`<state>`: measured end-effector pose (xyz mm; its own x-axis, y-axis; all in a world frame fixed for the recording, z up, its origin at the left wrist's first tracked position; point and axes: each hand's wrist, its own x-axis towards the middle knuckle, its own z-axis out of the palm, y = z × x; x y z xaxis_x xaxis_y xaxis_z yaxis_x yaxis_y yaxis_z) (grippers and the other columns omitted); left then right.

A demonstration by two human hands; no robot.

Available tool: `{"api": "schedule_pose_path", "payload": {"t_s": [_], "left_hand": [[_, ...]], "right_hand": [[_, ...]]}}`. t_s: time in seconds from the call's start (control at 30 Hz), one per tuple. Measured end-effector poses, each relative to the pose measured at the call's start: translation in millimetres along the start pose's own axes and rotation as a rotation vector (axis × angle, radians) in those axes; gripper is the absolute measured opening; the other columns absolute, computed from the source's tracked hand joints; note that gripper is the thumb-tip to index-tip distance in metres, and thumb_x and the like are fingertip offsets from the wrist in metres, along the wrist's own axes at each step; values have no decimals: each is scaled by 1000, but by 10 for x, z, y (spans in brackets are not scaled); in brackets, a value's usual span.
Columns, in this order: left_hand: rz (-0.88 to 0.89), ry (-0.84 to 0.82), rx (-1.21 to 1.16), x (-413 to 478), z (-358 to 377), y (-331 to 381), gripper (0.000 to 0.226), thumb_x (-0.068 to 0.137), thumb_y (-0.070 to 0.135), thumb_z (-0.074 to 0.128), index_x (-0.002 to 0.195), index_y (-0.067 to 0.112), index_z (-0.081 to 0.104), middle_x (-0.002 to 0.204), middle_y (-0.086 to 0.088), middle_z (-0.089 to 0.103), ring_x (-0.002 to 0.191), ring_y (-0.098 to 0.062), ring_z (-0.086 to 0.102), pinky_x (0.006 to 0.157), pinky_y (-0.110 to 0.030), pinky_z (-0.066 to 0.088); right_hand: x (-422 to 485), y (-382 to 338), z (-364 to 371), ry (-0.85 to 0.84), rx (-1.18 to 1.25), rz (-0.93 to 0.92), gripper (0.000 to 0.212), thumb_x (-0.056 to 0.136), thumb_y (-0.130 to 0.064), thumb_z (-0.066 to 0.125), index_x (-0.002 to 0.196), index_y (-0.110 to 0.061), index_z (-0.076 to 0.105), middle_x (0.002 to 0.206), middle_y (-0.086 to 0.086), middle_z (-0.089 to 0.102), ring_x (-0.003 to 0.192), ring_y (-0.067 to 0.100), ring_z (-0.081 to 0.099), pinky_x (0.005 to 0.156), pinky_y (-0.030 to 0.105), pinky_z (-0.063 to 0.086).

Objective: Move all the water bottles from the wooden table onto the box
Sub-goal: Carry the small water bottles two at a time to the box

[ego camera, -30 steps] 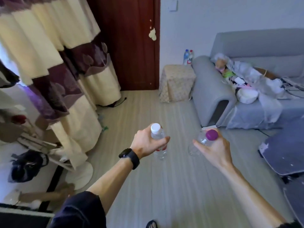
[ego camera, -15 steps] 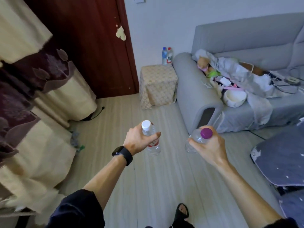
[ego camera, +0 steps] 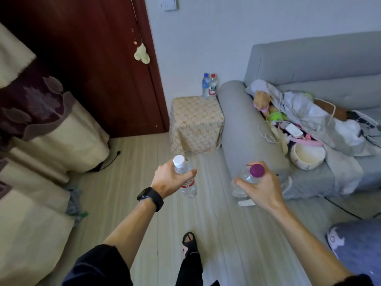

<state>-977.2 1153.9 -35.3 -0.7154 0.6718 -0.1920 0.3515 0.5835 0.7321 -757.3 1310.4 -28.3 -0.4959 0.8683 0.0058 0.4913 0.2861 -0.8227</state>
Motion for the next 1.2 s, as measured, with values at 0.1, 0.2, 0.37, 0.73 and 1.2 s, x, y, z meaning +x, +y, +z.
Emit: {"api": "schedule_pose_path", "payload": {"t_s": [0.1, 0.2, 0.37, 0.73, 1.2], "left_hand": [[-6, -13, 24, 673, -93, 79, 40, 74, 63, 72, 96, 31, 65, 86, 15, 70, 84, -8, 67, 78, -30, 56], [-14, -29, 7, 1360, -139, 209, 41, 72, 65, 71, 95, 31, 66, 88, 13, 71, 85, -11, 68, 80, -34, 57], [15, -71, 10, 2343, -74, 506, 33, 79, 58, 71, 94, 29, 66, 85, 16, 68, 82, -7, 64, 73, -27, 51], [-53, -89, -13, 4421, 301, 1127, 30, 81, 53, 71, 96, 28, 65, 87, 13, 70, 77, 1, 63, 60, -14, 45], [-273, -59, -117, 6653, 425, 977, 44, 72, 64, 69, 103, 35, 56, 93, 12, 68, 87, -11, 65, 73, -31, 54]], "right_hand": [[567, -106, 171, 8, -19, 12, 39, 66, -22, 89, 92, -22, 61, 78, -19, 64, 75, 12, 59, 63, 8, 36], [1172, -194, 294, 20, -12, 19, 41, 66, -24, 90, 95, -22, 62, 82, -16, 66, 76, 8, 61, 65, 1, 37], [2111, -187, 388, 19, 0, 56, 41, 67, -27, 90, 98, -23, 64, 86, -13, 68, 81, -2, 61, 67, 2, 40], [4464, 46, 572, -59, 32, 121, 43, 66, -28, 89, 98, -26, 60, 88, -9, 67, 81, 12, 63, 69, 26, 47], [6848, -79, 1374, -250, 25, 150, 34, 79, -33, 83, 101, -25, 59, 90, -11, 65, 81, -1, 59, 64, 8, 39]]}}
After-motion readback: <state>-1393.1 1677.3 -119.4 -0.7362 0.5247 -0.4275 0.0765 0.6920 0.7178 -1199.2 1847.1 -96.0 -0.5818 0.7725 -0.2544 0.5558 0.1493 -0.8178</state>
